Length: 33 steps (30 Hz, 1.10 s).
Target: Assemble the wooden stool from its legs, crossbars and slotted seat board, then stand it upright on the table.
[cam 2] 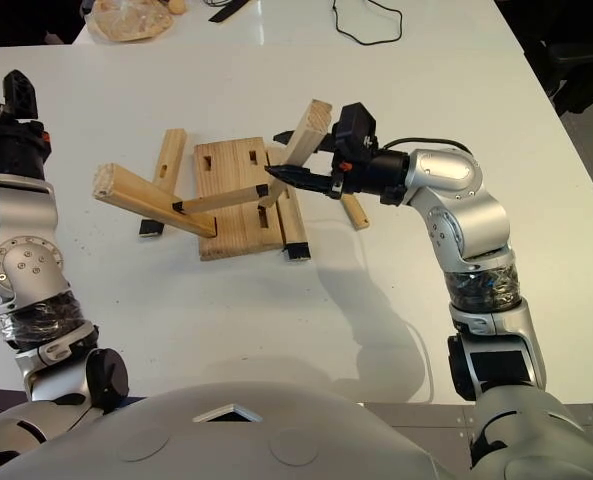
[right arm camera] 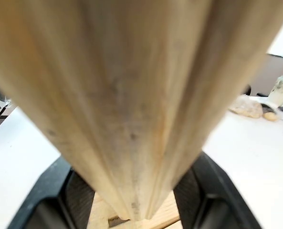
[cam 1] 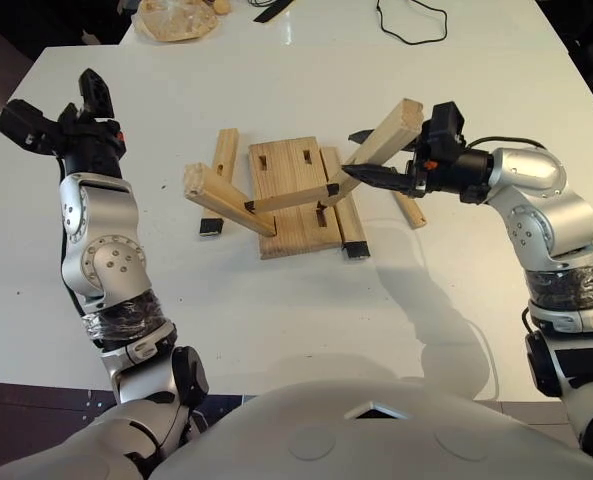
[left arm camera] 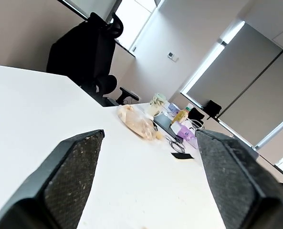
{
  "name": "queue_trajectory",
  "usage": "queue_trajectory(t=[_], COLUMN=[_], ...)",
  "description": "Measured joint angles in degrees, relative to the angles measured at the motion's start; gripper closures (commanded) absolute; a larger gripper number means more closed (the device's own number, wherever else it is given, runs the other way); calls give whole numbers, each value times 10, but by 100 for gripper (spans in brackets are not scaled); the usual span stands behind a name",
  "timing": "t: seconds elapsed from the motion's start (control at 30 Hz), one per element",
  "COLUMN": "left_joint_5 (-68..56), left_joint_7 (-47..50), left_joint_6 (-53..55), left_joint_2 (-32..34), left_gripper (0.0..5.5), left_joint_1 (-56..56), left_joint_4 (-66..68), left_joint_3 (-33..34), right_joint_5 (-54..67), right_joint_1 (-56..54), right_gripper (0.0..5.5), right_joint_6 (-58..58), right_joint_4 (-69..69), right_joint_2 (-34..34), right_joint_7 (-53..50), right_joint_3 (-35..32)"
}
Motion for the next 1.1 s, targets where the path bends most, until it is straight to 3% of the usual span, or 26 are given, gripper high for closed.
queue_trajectory(t=[0.13,0.43,1.1], left_joint_5=[16,29,65], left_joint_7=[-21,-43,-47], left_joint_6=[-5,-31,-50], left_joint_2=[-1,-1,-37], left_gripper=[196,196,196], left_joint_1=[-30,-53,-34], left_joint_4=[35,68,38], left_joint_3=[-5,16,12], right_joint_5=[-9,-7,10], right_joint_1=[-4,0,-56], right_gripper=[348,348,348], right_joint_6=[-60,-78,18], right_joint_4=[50,59,51], right_joint_2=[1,-1,-41], right_joint_7=[39,77,87], right_joint_3=[12,17,33])
